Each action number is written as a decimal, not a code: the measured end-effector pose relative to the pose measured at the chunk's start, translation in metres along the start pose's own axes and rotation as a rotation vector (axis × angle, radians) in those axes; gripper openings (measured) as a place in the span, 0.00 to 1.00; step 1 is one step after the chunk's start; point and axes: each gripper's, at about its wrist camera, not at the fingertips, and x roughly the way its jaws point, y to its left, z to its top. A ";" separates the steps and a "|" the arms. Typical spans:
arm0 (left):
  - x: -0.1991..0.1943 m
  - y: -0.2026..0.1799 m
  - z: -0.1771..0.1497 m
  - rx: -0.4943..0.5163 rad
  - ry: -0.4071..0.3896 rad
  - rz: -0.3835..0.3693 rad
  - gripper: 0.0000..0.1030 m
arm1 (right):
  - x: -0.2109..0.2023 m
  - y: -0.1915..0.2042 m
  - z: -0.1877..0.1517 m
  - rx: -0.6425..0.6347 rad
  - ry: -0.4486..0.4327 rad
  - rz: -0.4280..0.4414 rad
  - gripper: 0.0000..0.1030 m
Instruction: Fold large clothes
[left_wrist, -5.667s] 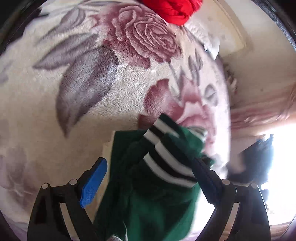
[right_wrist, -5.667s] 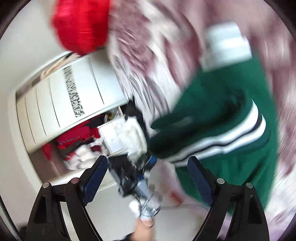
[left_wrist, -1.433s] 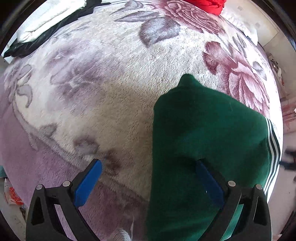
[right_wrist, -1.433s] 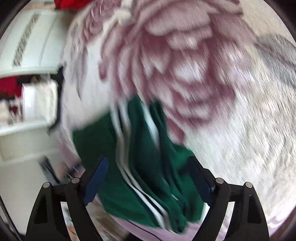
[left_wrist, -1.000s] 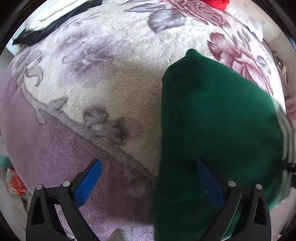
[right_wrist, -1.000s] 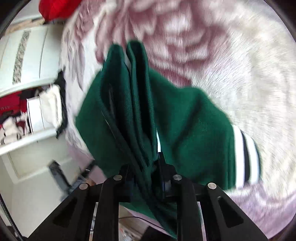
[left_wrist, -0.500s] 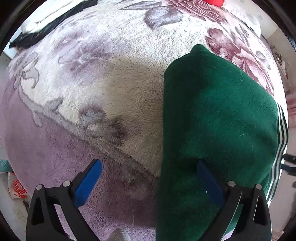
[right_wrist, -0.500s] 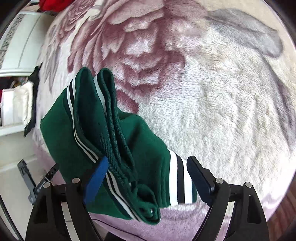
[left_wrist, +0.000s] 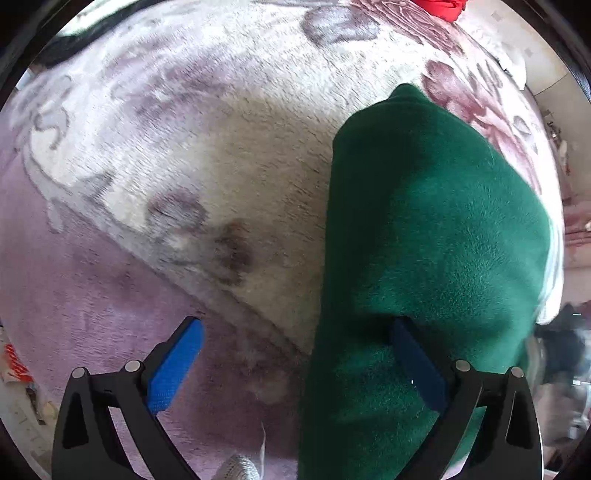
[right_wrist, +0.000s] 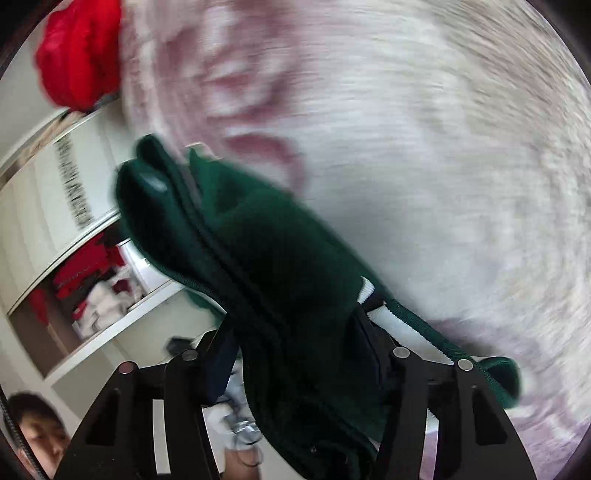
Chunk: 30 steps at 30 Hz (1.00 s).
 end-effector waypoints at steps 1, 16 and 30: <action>-0.001 0.000 0.000 -0.009 0.006 0.000 1.00 | -0.002 -0.001 0.004 -0.020 -0.005 -0.048 0.71; -0.005 0.000 -0.008 -0.011 0.016 0.024 1.00 | 0.034 0.043 -0.061 -0.539 0.103 -0.621 1.00; -0.006 -0.005 -0.005 0.007 0.032 -0.007 1.00 | -0.065 -0.063 -0.047 -0.029 0.035 0.114 0.73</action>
